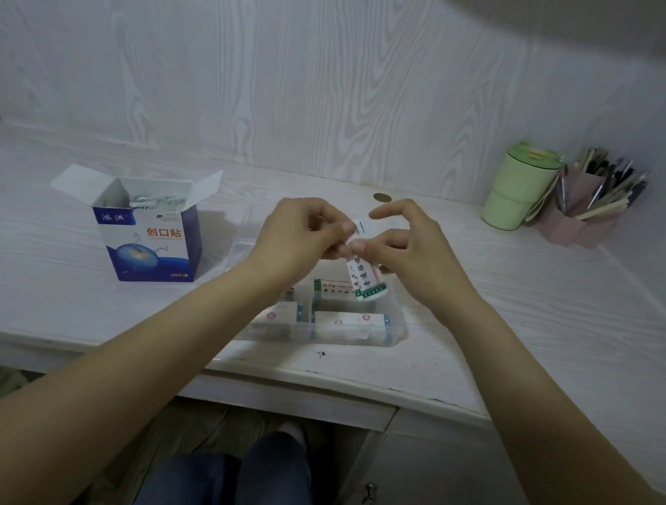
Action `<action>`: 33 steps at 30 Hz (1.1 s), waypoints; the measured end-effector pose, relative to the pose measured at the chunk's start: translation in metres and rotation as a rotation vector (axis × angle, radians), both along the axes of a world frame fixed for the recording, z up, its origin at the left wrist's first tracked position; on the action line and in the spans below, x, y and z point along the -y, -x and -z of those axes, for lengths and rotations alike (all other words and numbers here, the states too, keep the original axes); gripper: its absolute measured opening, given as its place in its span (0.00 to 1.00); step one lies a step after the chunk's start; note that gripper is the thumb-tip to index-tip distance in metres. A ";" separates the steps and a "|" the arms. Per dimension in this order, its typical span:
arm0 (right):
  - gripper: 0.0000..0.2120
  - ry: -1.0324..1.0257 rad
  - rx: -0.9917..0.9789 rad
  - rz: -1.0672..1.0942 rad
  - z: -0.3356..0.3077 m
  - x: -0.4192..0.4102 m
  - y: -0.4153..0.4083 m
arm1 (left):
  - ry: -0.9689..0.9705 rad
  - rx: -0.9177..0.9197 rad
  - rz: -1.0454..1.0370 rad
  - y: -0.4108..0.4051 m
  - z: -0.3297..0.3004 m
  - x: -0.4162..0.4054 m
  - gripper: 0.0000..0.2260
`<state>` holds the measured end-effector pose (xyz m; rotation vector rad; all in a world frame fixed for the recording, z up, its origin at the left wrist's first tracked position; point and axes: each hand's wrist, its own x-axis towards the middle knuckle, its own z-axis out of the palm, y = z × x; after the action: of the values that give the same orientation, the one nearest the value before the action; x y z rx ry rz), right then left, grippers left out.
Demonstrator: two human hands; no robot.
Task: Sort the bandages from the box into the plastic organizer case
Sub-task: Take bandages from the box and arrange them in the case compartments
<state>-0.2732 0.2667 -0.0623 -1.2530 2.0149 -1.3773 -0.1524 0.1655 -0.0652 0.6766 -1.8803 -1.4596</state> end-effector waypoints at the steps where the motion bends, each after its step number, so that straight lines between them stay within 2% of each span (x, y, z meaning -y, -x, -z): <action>1: 0.14 -0.029 0.039 -0.004 0.002 -0.001 0.003 | -0.062 -0.034 -0.033 0.000 0.001 0.002 0.04; 3: 0.06 -0.026 0.101 0.002 0.007 -0.003 0.009 | -0.182 -0.068 -0.070 -0.001 0.004 0.005 0.04; 5: 0.02 0.003 0.089 0.040 0.013 -0.004 0.014 | -0.146 0.039 -0.071 -0.004 0.009 0.008 0.04; 9: 0.02 -0.079 -0.165 0.097 0.024 0.004 0.018 | 0.290 0.418 -0.065 -0.007 0.018 0.015 0.04; 11: 0.04 -0.138 -0.296 0.086 0.027 0.009 0.015 | 0.420 0.525 -0.045 -0.006 0.019 0.017 0.05; 15: 0.04 -0.204 -0.395 0.084 0.030 0.013 0.012 | 0.625 0.684 0.010 -0.004 0.018 0.019 0.02; 17: 0.04 -0.240 -0.441 0.087 0.032 0.014 0.010 | 0.710 0.742 0.014 -0.002 0.019 0.021 0.04; 22: 0.05 -0.324 -0.521 0.059 0.033 0.016 0.006 | 0.803 0.809 0.002 0.002 0.019 0.020 0.07; 29: 0.07 -0.451 -0.659 0.037 0.028 0.019 0.005 | 0.791 0.844 0.024 0.005 0.018 0.022 0.08; 33: 0.07 -0.482 -0.605 0.042 0.026 0.022 0.005 | 0.782 0.863 0.041 0.008 0.017 0.023 0.09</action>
<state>-0.2787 0.2447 -0.0881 -1.5029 2.5633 -0.4784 -0.1601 0.1427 -0.0820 0.9295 -2.8475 -0.3056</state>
